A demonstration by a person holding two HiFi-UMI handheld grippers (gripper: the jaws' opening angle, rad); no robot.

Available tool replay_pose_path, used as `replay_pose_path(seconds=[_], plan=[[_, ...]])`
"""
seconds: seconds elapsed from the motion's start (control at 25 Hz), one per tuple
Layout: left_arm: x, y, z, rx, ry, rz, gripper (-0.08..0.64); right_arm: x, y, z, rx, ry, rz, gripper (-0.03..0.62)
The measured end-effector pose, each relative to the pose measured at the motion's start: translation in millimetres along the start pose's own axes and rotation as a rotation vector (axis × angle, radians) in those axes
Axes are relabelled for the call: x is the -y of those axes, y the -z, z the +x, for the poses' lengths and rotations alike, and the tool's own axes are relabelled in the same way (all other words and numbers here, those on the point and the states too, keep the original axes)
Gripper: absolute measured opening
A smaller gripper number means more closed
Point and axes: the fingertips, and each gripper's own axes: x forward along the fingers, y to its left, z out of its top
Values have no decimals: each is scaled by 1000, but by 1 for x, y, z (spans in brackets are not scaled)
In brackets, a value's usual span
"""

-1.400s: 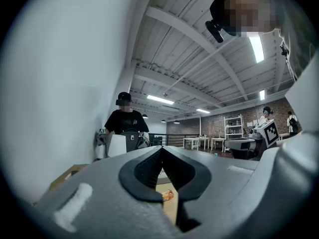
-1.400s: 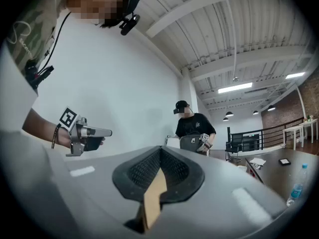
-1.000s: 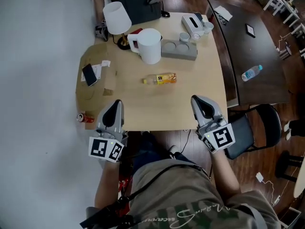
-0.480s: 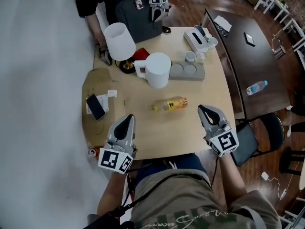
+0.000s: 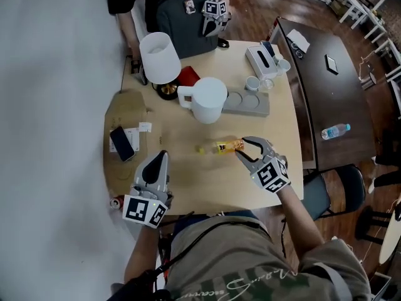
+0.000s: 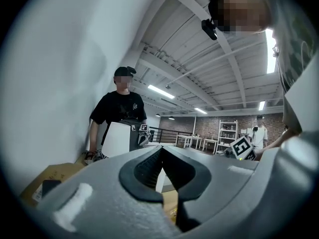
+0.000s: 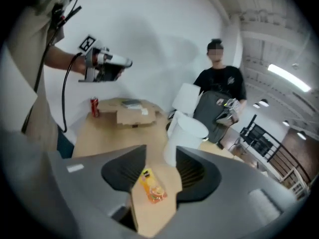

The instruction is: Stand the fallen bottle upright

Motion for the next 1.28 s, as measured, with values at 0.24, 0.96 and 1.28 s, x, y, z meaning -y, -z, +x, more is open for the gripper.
replay_pose_path(seconds=[0.24,0.96,1.28], plan=[[-7,5,21,-3,-37,-16,5,-41,80,106,-335,-294,-357,301],[-31,52,0,-114,-139,-92,5,-105,133,200,-366,-503,-468,305],[-12,53,8,-168,-95,-38,5,-48,-2,149,467,-199,121,308]])
